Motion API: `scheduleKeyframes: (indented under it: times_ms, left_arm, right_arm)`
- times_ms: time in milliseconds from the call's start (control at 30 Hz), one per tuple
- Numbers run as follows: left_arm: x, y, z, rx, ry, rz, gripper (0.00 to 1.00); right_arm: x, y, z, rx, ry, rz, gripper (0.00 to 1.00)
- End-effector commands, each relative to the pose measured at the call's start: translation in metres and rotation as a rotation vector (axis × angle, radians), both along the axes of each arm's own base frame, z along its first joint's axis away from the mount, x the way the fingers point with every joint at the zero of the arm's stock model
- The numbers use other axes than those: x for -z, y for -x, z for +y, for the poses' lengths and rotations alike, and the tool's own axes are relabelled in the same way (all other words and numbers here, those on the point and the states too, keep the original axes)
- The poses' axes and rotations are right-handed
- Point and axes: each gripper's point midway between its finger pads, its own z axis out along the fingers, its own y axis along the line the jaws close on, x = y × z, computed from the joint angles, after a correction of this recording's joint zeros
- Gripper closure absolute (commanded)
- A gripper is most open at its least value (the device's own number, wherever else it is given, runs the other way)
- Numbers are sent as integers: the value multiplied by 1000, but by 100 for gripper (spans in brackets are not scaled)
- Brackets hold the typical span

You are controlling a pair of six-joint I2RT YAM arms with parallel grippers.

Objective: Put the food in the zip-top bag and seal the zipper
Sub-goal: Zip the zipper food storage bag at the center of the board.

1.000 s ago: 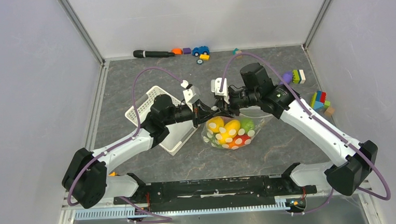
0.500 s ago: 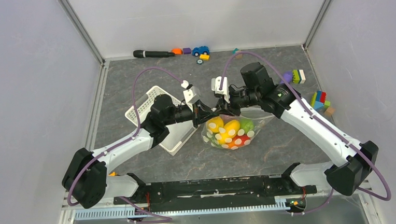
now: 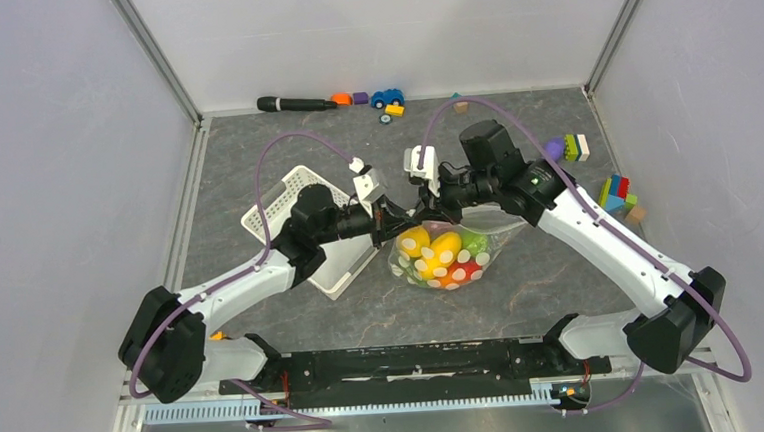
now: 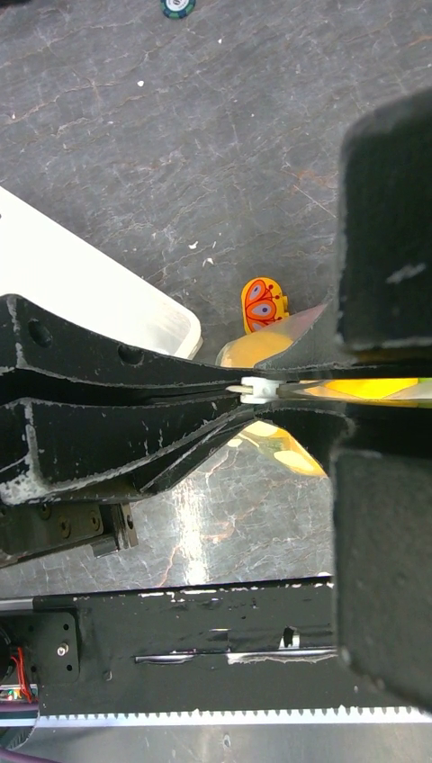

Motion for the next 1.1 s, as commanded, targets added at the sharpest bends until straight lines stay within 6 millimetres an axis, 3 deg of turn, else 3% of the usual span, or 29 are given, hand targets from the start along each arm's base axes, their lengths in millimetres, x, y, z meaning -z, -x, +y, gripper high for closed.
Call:
scheduleKeyframes:
  times_ms: [0,233,1067]
  left_arm:
    - [-16,3,5,-13,41,-93,98]
    - [-15,6,9,-17,43,-99,98]
    - [-22,9,27,-101,82,-149,98]
  right_arm:
    - [0,-7,-7,70,27,-18,100]
    - [15,-10,-21,134,85,-21,100]
    - [23,-14,-33,216,109,-23,100]
